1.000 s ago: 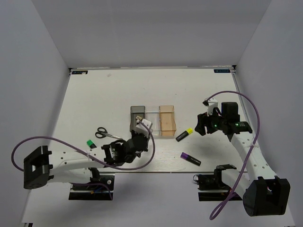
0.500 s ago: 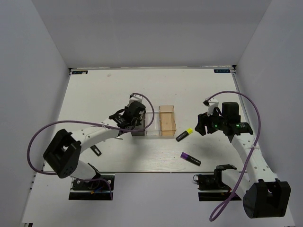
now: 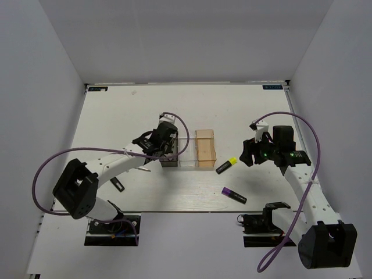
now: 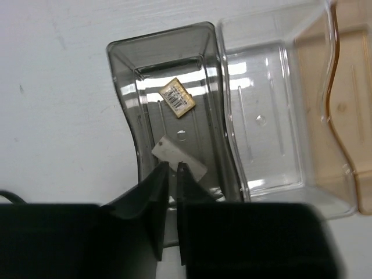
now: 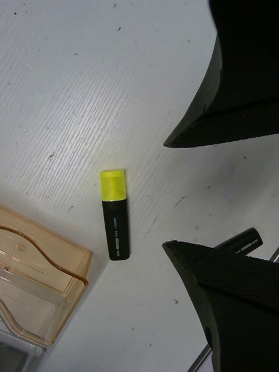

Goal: Sort the stationery into containers
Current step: Place the stationery in the storage box, then pick up the scissors from the center of the board.

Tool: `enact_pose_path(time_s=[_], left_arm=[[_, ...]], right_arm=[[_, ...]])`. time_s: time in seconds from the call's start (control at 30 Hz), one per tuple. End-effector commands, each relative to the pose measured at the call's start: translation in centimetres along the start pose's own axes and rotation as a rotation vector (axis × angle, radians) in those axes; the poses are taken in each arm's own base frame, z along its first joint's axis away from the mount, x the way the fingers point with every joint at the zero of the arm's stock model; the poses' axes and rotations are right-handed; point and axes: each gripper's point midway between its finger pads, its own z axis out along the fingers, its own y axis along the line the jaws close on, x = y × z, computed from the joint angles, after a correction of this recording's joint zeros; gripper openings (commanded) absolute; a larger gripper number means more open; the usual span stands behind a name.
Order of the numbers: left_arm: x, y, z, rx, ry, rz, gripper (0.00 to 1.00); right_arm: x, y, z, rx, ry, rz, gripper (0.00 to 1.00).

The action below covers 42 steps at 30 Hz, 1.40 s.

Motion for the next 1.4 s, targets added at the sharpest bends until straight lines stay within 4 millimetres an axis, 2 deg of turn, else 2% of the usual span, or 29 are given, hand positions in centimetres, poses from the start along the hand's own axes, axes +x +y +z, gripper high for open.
enact_pose_path(time_s=[0.0, 0.03, 0.07, 0.1, 0.13, 0.2, 0.23, 0.3, 0.33, 0.37, 0.4, 0.43, 0.47, 0.57, 0.77, 1.0, 1.2, 1.37], left_arm=[[-3.0, 1.6, -2.4, -0.010, -0.062, -0.032, 0.00], [-2.7, 3.8, -2.2, -0.059, -0.045, -0.065, 0.00], [-2.2, 5.0, -2.7, -0.075, -0.027, -0.091, 0.00], [-1.6, 6.0, -2.7, -0.094, -0.004, -0.119, 0.00], [0.2, 8.2, -2.1, -0.130, 0.046, -0.187, 0.00], [2.1, 12.4, -2.3, -0.209, 0.104, -0.345, 0.00], [2.6, 12.9, -2.3, -0.219, 0.120, -0.414, 0.00], [5.1, 16.0, -2.6, -0.318, 0.179, -0.566, 0.01], [5.9, 16.1, -2.5, -0.332, 0.201, -0.674, 0.05], [7.4, 17.6, -2.4, -0.375, 0.233, -0.751, 0.21], [7.6, 16.7, -1.9, -0.321, 0.255, -0.805, 0.24], [8.0, 16.7, -1.6, -0.316, 0.265, -0.849, 0.24], [8.4, 16.9, -1.3, -0.321, 0.269, -0.899, 0.28], [8.2, 16.6, -0.3, -0.309, 0.274, -0.955, 0.34], [7.8, 16.7, 1.2, -0.328, 0.284, -1.005, 0.34], [7.3, 17.1, 1.6, -0.334, 0.282, -1.021, 0.35], [6.3, 16.7, 1.0, -0.290, 0.239, -1.029, 0.35], [5.6, 17.5, 1.3, -0.305, 0.223, -1.020, 0.35]], right_arm=[[-2.1, 0.1, -1.1, 0.004, -0.055, -0.035, 0.67], [-2.1, 0.2, -1.1, 0.001, -0.055, -0.035, 0.61], [-2.1, 0.3, -1.1, -0.003, -0.057, -0.035, 0.42], [-2.2, 0.3, -1.1, -0.002, -0.061, -0.037, 0.33], [-2.3, 0.3, -1.2, -0.002, -0.067, -0.040, 0.28], [-2.2, 0.4, -1.1, -0.006, -0.064, -0.038, 0.26], [-2.2, 0.5, -1.1, -0.010, -0.065, -0.042, 0.28], [-2.4, 0.4, -1.2, -0.005, -0.069, -0.043, 0.33], [-2.2, 0.4, -1.1, -0.007, -0.062, -0.040, 0.33], [-2.2, 0.4, -1.1, -0.007, -0.062, -0.040, 0.34], [-2.2, 0.4, -1.0, -0.009, -0.061, -0.040, 0.36], [-2.3, 0.3, -1.1, -0.004, -0.063, -0.042, 0.36], [-2.1, 0.3, -1.0, -0.004, -0.059, -0.039, 0.38], [-2.2, 0.3, -1.1, -0.003, -0.061, -0.041, 0.40], [-2.1, 0.2, -1.1, 0.002, -0.058, -0.039, 0.40], [-2.0, 0.1, -1.0, 0.005, -0.054, -0.045, 0.41], [-2.0, 0.1, -1.0, 0.007, -0.053, -0.049, 0.41], [-1.9, 0.0, -1.0, 0.006, -0.049, -0.046, 0.41]])
